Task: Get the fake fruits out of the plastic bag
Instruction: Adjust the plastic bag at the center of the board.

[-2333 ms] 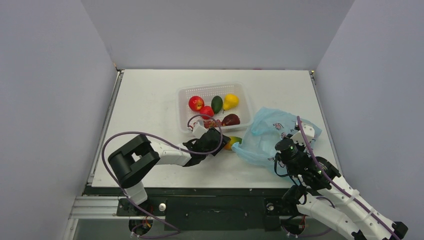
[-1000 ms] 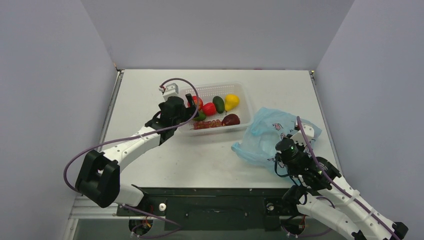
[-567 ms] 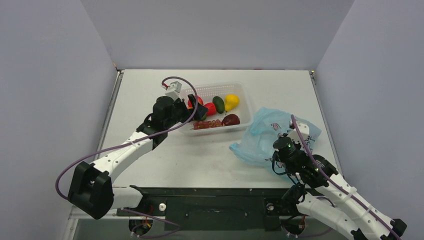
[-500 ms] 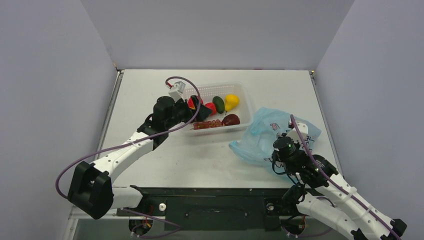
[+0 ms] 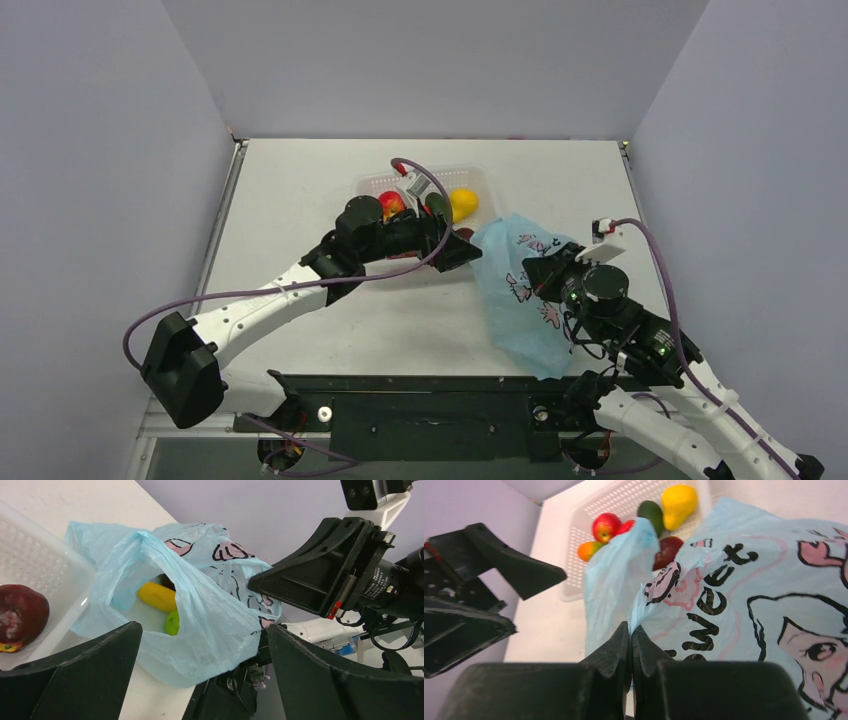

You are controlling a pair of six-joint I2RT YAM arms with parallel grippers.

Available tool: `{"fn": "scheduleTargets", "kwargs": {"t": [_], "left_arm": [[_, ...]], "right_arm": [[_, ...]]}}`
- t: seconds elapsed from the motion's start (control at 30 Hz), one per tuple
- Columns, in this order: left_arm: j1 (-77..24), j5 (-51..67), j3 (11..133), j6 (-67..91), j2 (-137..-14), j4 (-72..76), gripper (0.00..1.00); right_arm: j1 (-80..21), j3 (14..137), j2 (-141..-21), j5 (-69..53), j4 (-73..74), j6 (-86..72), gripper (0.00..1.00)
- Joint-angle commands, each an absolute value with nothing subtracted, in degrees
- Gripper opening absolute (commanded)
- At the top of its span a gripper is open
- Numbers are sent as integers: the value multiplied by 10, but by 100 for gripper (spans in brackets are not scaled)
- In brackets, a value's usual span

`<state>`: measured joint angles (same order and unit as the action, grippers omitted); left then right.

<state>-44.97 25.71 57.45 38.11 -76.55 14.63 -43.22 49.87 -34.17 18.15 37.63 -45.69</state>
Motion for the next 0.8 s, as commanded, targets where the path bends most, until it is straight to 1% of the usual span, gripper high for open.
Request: {"fn": "scheduleTargets", "kwargs": {"t": [0.0,0.13,0.27,0.33,0.43,0.47,0.5,0.53,0.57,0.6,0.63,0.67,0.73,0.77], "left_arm": [[-448,256,604,355,-727,153,97],[-448,241,613,338,-691,121,97],[-448,227,630,323,-682,82,97],[-448,221,640,317,-685,60,97],[-449,213,653,304,-692,23,97],[-448,204,660,303,-697,15,97],[-448,200,664,299,-700,-8,97],[-448,195,671,296,-706,-19,97],[-448,193,675,291,-710,-40,97],[-447,186,682,290,-717,-49,97],[-447,181,685,288,-720,-64,97],[-448,175,691,287,-727,-71,97],[-448,177,700,284,-741,-85,97],[-448,177,704,284,-746,-94,97]], "right_arm": [[-427,512,-356,100,248,-480,0],[-418,504,-376,52,192,-497,0],[-406,492,-384,13,133,-522,0],[-404,490,-390,11,134,-522,0],[-400,504,-409,6,191,-503,0],[-399,507,-420,-15,204,-491,1],[-398,508,-430,-27,225,-478,7],[-398,505,-435,-54,235,-471,10],[-398,502,-440,-78,254,-459,16],[-398,500,-441,-85,267,-453,20],[-398,500,-438,-83,300,-439,27],[-398,501,-434,-76,318,-434,32],[-398,507,-417,-39,366,-419,49],[-397,511,-407,-13,400,-410,52]]}}
